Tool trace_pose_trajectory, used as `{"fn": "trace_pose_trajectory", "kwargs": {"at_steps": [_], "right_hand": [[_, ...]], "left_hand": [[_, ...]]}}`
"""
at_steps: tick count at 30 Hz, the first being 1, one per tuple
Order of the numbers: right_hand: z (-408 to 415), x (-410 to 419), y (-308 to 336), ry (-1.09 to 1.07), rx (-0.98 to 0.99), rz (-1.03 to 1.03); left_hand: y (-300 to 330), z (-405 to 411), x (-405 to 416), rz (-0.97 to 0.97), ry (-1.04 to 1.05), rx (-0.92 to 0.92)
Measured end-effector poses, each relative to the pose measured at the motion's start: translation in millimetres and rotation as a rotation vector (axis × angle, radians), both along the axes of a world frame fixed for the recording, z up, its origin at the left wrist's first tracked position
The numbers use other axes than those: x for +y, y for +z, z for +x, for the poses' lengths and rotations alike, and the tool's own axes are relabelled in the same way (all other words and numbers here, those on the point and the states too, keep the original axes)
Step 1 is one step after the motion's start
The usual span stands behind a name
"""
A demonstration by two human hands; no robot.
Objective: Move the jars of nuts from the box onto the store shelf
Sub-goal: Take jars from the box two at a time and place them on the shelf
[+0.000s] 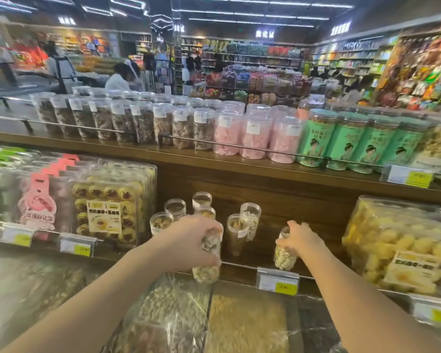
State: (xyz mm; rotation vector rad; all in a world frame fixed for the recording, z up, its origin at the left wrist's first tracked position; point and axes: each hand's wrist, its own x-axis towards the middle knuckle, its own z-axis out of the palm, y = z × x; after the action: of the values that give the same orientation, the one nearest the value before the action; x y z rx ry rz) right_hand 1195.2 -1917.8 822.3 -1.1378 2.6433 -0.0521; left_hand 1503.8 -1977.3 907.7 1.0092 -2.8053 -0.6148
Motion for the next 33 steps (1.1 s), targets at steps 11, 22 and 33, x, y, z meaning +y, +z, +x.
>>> {"fn": "trace_pose_trajectory", "kwargs": {"at_steps": [11, 22, 33], "right_hand": [[-3, 53, 32, 0.078, 0.110, -0.042], [-3, 71, 36, 0.072, 0.119, -0.034], [27, 70, 54, 0.154, 0.063, -0.084]], "left_hand": [[-40, -158, 0, -0.113, -0.182, -0.121], [-67, -197, -21, -0.148, -0.201, -0.247], [-23, -78, -18, -0.097, 0.010, -0.132]]}}
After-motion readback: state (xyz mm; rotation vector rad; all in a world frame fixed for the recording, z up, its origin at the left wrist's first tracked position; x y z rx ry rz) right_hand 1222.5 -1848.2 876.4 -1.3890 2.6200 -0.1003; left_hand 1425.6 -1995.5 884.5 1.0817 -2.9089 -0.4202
